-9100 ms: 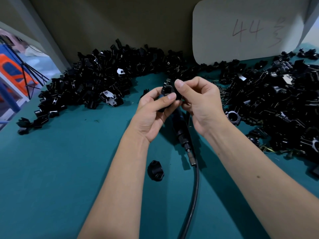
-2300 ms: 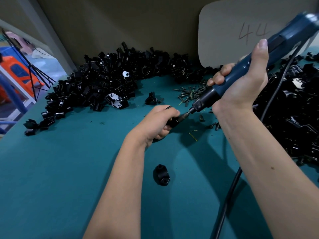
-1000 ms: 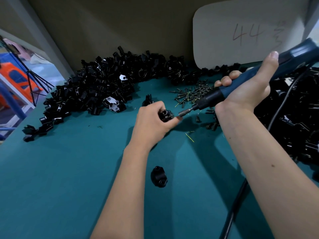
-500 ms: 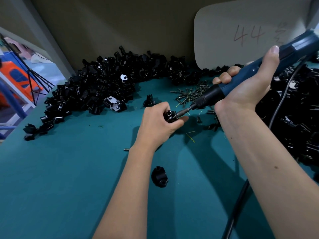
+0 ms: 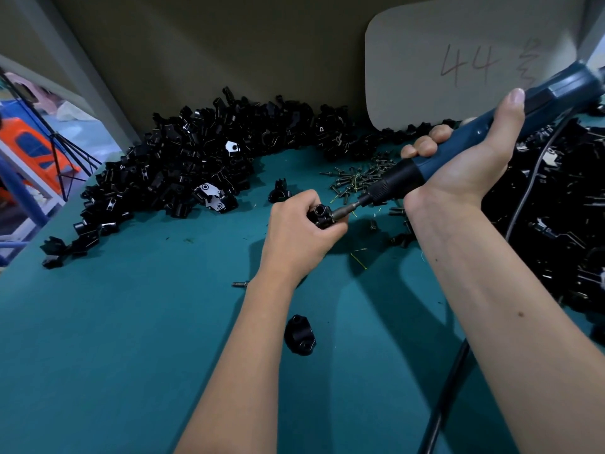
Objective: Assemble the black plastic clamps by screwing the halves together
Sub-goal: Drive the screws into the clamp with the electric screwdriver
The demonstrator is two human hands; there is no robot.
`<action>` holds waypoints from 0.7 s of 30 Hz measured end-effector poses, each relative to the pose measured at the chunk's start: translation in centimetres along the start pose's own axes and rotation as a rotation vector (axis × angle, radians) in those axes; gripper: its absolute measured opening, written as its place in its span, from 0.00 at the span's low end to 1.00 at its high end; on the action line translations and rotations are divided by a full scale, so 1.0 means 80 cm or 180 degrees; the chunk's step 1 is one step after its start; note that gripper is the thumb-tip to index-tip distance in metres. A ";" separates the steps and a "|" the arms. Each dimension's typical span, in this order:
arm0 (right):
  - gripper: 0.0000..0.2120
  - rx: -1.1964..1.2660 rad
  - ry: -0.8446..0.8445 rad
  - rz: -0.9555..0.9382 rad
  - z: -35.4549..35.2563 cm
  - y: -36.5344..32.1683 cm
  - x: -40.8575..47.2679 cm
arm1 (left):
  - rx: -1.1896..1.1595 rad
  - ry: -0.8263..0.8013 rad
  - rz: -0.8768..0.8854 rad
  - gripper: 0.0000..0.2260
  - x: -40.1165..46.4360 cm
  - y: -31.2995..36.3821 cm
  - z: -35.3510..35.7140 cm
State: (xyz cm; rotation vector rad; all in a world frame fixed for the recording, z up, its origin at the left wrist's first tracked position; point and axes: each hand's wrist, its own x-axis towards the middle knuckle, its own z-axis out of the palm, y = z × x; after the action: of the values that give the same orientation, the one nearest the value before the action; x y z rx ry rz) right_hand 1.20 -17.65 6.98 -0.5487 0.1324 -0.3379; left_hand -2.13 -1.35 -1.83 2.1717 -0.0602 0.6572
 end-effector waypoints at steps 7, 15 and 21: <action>0.21 -0.0021 -0.0048 -0.0051 0.002 0.001 -0.002 | -0.0143 0.0115 -0.0200 0.20 -0.003 0.004 0.007; 0.21 -0.0041 0.0006 -0.0056 0.002 0.006 -0.006 | -0.0086 0.0096 -0.0278 0.18 -0.006 0.002 0.009; 0.20 -0.0056 0.0038 -0.0015 0.001 0.007 -0.004 | -0.0056 -0.0051 -0.0159 0.16 -0.007 0.004 0.009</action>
State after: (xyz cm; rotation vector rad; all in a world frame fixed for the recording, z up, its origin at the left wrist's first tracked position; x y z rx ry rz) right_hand 1.09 -17.08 6.77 -0.5644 0.1455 -0.3449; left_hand -2.37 -2.21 -2.23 2.1547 -0.0199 0.6087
